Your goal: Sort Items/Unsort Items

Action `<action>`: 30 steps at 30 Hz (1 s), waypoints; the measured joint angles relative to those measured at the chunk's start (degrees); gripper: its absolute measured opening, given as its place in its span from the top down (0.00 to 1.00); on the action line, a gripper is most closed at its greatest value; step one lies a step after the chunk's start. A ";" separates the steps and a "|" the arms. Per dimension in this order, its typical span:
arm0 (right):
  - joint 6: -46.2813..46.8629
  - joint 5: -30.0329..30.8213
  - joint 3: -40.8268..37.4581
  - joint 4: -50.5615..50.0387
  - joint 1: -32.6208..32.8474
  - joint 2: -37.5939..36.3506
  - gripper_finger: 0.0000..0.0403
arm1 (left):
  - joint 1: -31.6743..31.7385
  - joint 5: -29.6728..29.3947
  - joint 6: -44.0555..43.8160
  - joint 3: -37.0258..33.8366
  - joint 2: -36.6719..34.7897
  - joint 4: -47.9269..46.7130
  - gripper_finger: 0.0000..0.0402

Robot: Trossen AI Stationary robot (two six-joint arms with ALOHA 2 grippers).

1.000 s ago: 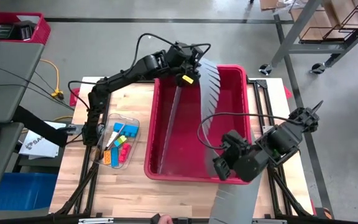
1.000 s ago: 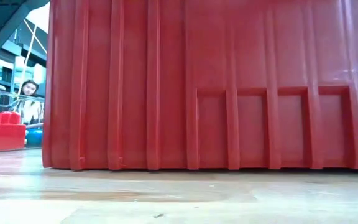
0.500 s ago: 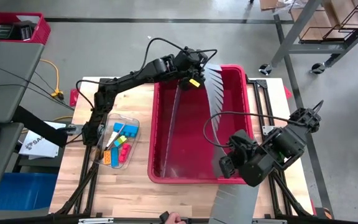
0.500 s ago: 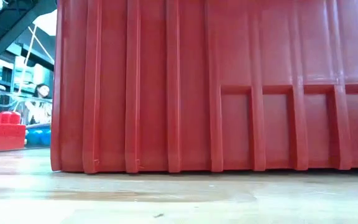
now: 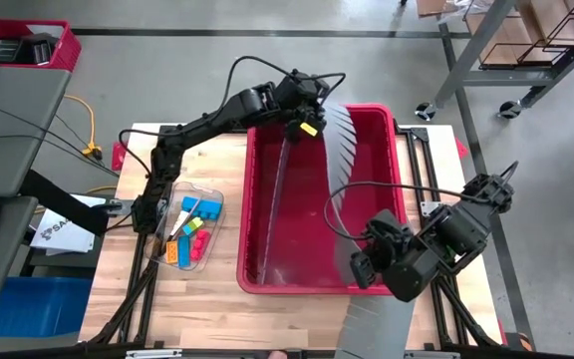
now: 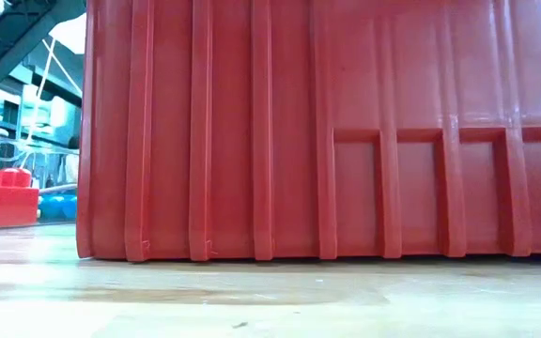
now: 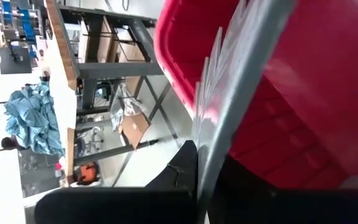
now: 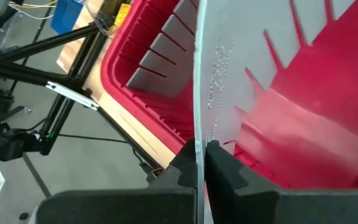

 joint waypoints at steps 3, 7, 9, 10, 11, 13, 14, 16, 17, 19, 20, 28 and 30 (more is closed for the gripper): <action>-1.27 0.65 0.00 -0.13 0.00 0.02 1.00 | -0.02 2.14 -3.00 -0.48 -1.14 -2.19 1.00; -1.18 0.64 0.07 -0.29 0.00 0.00 1.00 | -0.02 2.42 -5.15 -0.30 -1.10 -10.21 1.00; -1.00 0.44 0.07 -0.36 0.00 0.00 1.00 | -0.02 1.91 -5.23 -0.30 -0.44 -11.81 1.00; -1.00 0.53 0.07 -0.38 0.00 -0.03 1.00 | -0.02 0.85 -5.22 -0.30 -0.22 -11.44 1.00; -1.00 0.74 0.07 -0.29 0.00 -0.07 1.00 | -0.06 -0.83 -5.21 -0.32 0.04 -10.53 1.00; -1.00 1.26 0.07 -0.26 0.00 -0.09 1.00 | -0.13 -2.82 -5.26 -0.32 0.49 -7.59 0.98; -1.02 1.51 0.07 -0.33 0.00 -0.09 1.00 | -0.13 -2.69 -5.26 -0.32 0.58 -6.33 0.98; -1.02 1.52 0.07 -0.02 0.00 -0.09 1.00 | -0.10 -0.61 -5.15 -0.32 0.64 -5.32 0.96; -1.05 1.58 0.07 0.09 0.00 -0.09 1.00 | -0.09 0.22 -5.07 -0.32 0.71 -4.52 0.96; -1.17 1.54 0.07 0.05 0.00 -0.09 1.00 | -0.09 0.30 -5.45 -0.32 0.76 -4.40 0.96; -1.16 1.52 0.07 0.03 0.00 -0.09 1.00 | -0.09 0.03 -5.94 -0.30 1.09 -4.29 0.95; -1.04 1.52 0.07 0.24 0.00 -0.09 1.00 | -0.11 1.25 -18.06 -0.30 1.64 -3.35 0.93; -1.02 1.49 0.07 0.36 0.00 -0.09 1.00 | -0.11 1.45 -21.45 -0.30 1.61 -3.24 0.91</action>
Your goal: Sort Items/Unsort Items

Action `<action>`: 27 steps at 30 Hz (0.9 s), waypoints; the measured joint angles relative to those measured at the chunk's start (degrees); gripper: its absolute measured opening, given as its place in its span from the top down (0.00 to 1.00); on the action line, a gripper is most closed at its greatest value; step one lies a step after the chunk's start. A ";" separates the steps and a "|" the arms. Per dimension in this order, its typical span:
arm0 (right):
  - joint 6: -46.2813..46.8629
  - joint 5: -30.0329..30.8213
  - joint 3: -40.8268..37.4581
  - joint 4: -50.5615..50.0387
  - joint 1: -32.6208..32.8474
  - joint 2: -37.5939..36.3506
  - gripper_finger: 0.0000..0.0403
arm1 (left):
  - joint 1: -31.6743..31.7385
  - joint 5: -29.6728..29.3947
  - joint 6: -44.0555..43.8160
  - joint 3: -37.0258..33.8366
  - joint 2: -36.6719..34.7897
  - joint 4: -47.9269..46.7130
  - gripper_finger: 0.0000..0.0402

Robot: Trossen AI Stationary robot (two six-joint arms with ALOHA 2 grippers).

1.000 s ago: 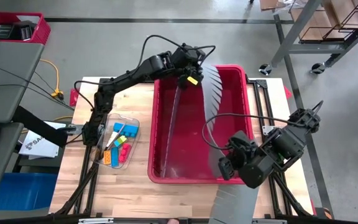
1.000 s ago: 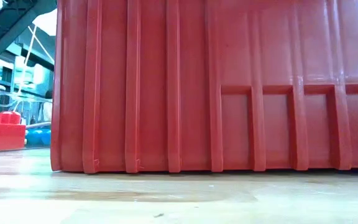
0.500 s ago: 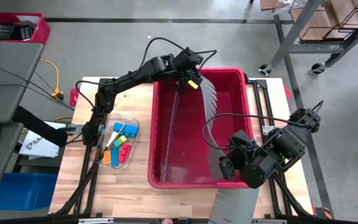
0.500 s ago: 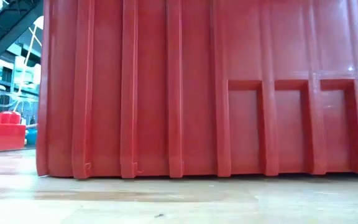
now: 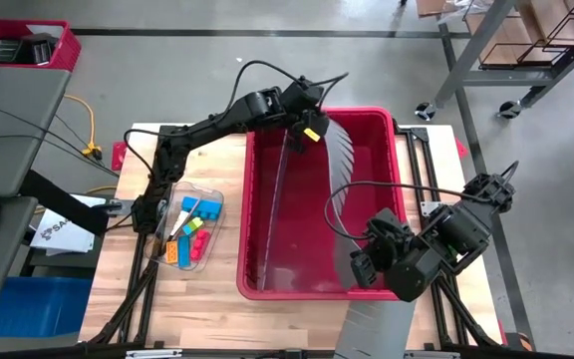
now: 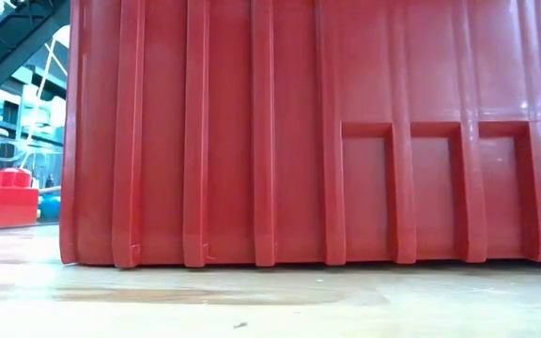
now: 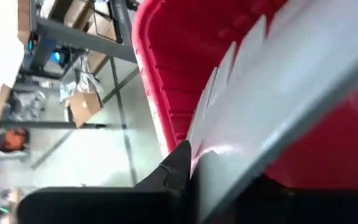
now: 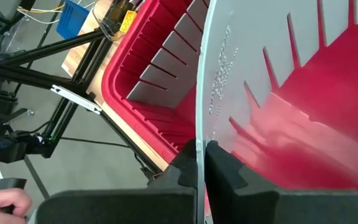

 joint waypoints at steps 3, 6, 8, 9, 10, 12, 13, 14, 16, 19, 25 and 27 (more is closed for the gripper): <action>0.03 0.02 0.00 0.02 0.00 0.00 1.00 | 0.00 0.68 -4.99 0.00 -0.03 0.27 0.84; 0.04 0.47 0.00 -0.02 -0.02 0.00 1.00 | -0.06 1.58 -8.34 0.00 -0.07 -0.31 0.74; 0.02 0.79 0.00 -0.05 -0.07 0.00 1.00 | -0.53 1.61 -9.51 0.02 -0.07 -1.23 0.68; 0.00 0.94 0.00 -0.09 -0.09 0.00 1.00 | -0.80 1.12 -9.31 0.02 -0.07 -1.73 0.66; -0.02 1.21 0.00 -0.09 -0.13 0.00 1.00 | -1.10 -0.18 -8.39 0.02 -0.22 -2.46 0.63; -0.20 2.26 0.00 -0.12 -0.17 -0.01 1.00 | -2.04 -4.95 -5.82 0.02 -0.63 -4.33 0.60; -0.16 2.60 0.00 -0.35 -0.17 -0.06 1.00 | -2.52 -7.44 -4.82 0.02 -0.89 -4.49 0.59; 0.00 2.77 0.00 -0.69 -0.20 -0.07 1.00 | -2.92 -9.40 -4.32 0.02 -1.18 -4.68 0.58; 0.35 3.06 0.00 -1.23 -0.26 -0.07 1.00 | -3.41 -10.98 -3.54 0.02 -1.86 -5.48 0.57; 0.49 3.15 0.00 -1.24 -0.75 -0.07 1.00 | -3.74 -11.05 -3.81 0.02 -3.41 -7.65 0.58; 2.80 3.72 0.10 -1.34 -2.26 0.94 1.00 | -2.93 -8.43 -9.91 0.15 -4.52 -9.83 0.58; 2.61 3.72 0.21 -1.15 -3.30 2.14 1.00 | -2.66 -8.12 -10.35 0.15 -4.52 -11.64 0.58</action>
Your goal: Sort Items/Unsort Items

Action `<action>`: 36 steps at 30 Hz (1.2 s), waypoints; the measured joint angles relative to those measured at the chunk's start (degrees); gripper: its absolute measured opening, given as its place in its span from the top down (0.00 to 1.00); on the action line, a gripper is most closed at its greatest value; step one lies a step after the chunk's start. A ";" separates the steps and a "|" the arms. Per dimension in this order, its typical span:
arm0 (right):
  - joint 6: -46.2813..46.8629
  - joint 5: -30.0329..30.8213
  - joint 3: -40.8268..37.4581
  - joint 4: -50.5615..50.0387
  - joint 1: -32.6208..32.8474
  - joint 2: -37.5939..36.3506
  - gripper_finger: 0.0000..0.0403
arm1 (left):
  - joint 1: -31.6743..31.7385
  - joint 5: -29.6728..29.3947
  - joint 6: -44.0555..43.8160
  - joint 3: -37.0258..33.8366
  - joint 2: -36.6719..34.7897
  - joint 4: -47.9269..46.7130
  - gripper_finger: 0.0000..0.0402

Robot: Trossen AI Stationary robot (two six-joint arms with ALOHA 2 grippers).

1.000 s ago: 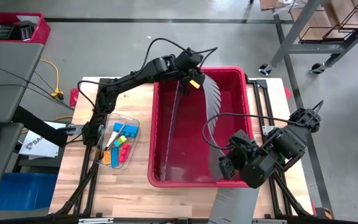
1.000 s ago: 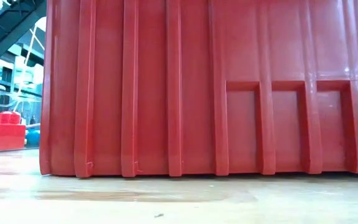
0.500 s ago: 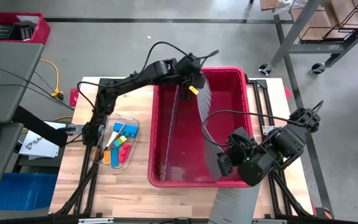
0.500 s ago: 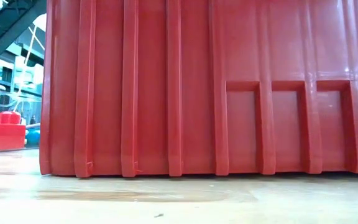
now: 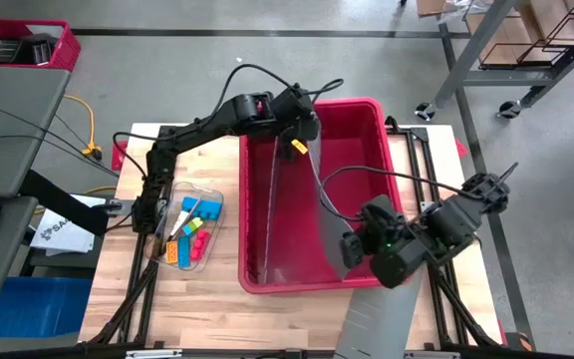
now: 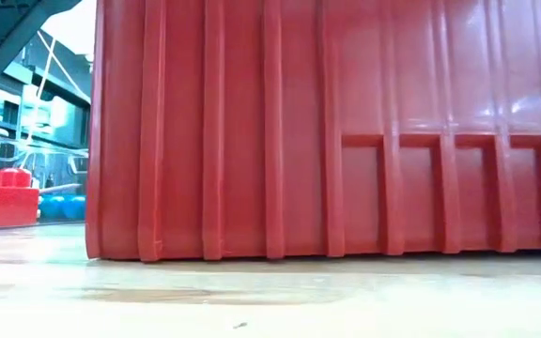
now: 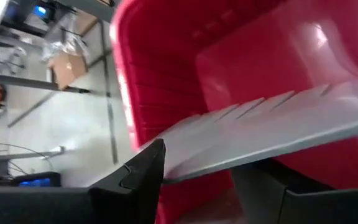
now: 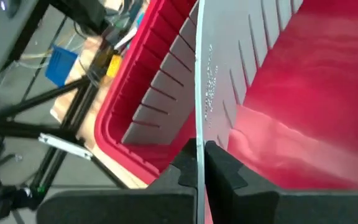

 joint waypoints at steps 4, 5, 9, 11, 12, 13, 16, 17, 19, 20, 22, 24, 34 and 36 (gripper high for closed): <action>-0.13 -0.72 -0.28 -0.44 -1.27 3.11 1.00 | 0.38 2.01 -1.54 0.00 0.00 -2.67 0.58; 0.29 -0.40 -0.45 -0.38 -1.62 3.91 1.00 | 0.44 2.30 -2.13 -0.01 0.00 -2.55 0.58; -0.02 2.29 -0.11 0.36 -3.62 5.42 1.00 | 0.83 2.94 -3.44 0.06 -0.21 -2.11 0.58; -0.71 2.24 -0.13 0.20 -4.22 6.98 1.00 | 0.89 3.74 -3.40 0.08 -0.24 -2.62 0.59; -0.73 2.05 -0.28 0.32 -4.44 7.95 1.00 | 0.89 4.29 -3.30 0.04 -0.23 -2.88 0.59; -0.74 1.70 -0.32 0.62 -4.63 8.87 1.00 | 0.89 4.41 -3.25 -0.01 -0.19 -3.09 0.59; -0.79 1.36 -0.35 1.03 -4.96 10.20 1.00 | 0.93 4.52 -3.48 -0.07 -0.19 -3.60 0.61; -0.85 1.58 -0.28 1.48 -4.96 10.36 1.00 | 1.02 4.72 -3.49 -0.07 -0.26 -3.80 0.61; -1.41 2.26 -0.28 3.02 -4.89 10.56 1.00 | 1.03 4.76 -3.47 -0.07 -0.31 -3.53 0.63; -2.13 2.79 -0.28 3.72 -4.81 10.66 1.00 | 1.03 4.95 -3.47 -0.07 -0.31 -3.20 0.64; -2.40 3.30 -0.28 3.88 -4.60 10.41 1.00 | 0.97 6.37 -3.44 -0.07 -0.31 -1.86 0.68; -2.41 3.32 -0.25 3.13 -4.46 9.58 1.00 | 0.69 7.63 -3.45 -0.07 -0.37 0.18 0.74; -7.23 8.29 -0.16 2.08 -3.61 7.23 1.00 | -2.16 11.30 -2.07 -0.04 -0.15 8.33 0.99; -8.71 6.61 -0.17 1.85 -3.65 7.21 1.00 | -2.30 10.92 -3.11 -0.04 -0.15 10.28 1.00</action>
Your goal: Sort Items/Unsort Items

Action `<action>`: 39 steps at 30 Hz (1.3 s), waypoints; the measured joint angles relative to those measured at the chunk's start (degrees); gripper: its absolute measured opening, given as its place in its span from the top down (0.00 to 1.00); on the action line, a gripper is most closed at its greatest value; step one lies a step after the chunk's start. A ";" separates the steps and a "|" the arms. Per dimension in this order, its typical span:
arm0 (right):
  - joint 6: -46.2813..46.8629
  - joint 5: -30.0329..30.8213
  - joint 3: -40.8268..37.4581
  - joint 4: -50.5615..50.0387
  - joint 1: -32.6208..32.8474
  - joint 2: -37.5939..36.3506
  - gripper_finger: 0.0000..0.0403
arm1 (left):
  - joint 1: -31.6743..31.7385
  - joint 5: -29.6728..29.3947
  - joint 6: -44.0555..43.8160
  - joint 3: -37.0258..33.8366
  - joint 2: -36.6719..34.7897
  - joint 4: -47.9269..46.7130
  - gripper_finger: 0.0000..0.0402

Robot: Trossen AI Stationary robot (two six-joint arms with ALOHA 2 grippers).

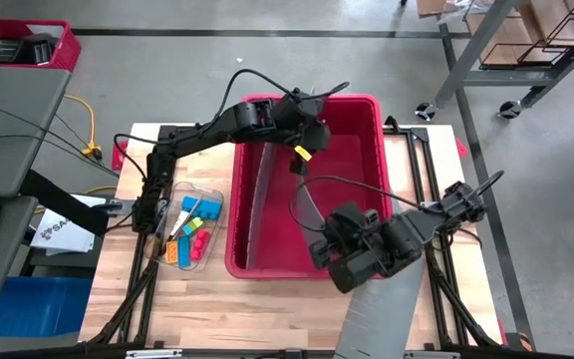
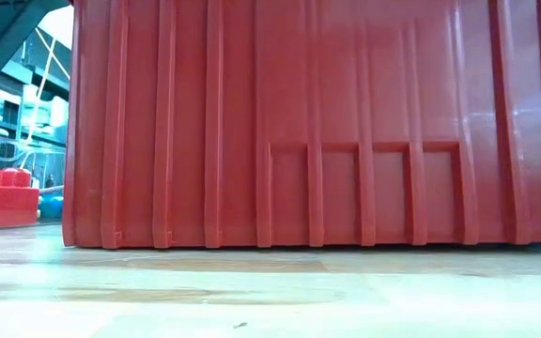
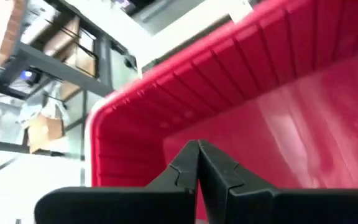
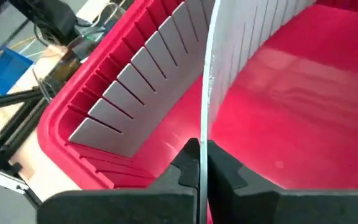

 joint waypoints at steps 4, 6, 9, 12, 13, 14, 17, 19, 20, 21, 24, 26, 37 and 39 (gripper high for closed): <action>1.14 -2.98 -0.07 -2.35 0.08 -0.03 1.00 | -0.58 -8.29 0.67 0.00 -0.12 2.77 0.98; 0.02 -4.94 -0.16 -2.39 0.00 -0.06 1.00 | -0.55 -12.22 2.19 0.00 -1.03 3.23 0.98; 1.18 -4.93 -0.17 -1.89 -0.80 0.20 1.00 | -0.51 -15.21 4.12 0.22 -3.92 2.23 0.98; 2.61 -5.64 -0.17 -1.87 -1.35 0.42 1.00 | -0.45 -15.55 1.62 0.31 -7.56 -2.52 0.98; 2.94 -5.92 -0.17 -1.88 -1.53 0.42 1.00 | -0.29 -14.76 -1.30 0.28 -8.72 -5.41 0.98; 2.99 -5.87 -0.17 -1.88 -1.73 0.42 1.00 | -0.06 -12.89 -4.67 0.28 -9.59 -8.71 0.98; 4.12 -5.48 -0.17 -1.75 -1.79 0.42 1.00 | 1.53 -3.30 -14.91 0.24 -12.03 -18.85 0.99; 6.27 -5.50 -0.17 -1.79 -1.66 0.42 1.00 | 2.74 -0.58 -18.89 0.08 -12.47 -23.43 1.00; 7.45 -5.44 -0.17 -1.89 -1.45 0.42 1.00 | 3.02 -0.59 -19.82 -0.60 -12.47 -24.72 1.00; 8.21 -5.24 -0.17 -1.85 -1.16 0.42 1.00 | 3.31 -0.76 -20.20 -1.55 -12.35 -25.31 1.00; 9.90 -4.53 -0.17 -1.88 -0.32 0.42 1.00 | 4.13 -1.15 -21.09 -6.39 -12.13 -21.12 1.00; 10.49 -4.30 -0.17 -1.99 0.16 0.42 1.00 | 4.67 -0.74 -21.76 -11.25 -12.32 -15.48 1.00; 10.20 -3.33 -0.17 -1.90 0.46 0.42 1.00 | 9.33 -7.75 -25.90 -37.11 -12.00 20.73 1.00; 10.19 -3.41 -0.17 -1.88 0.48 0.42 1.00 | 10.80 -7.40 -27.62 -39.43 -12.06 28.73 1.00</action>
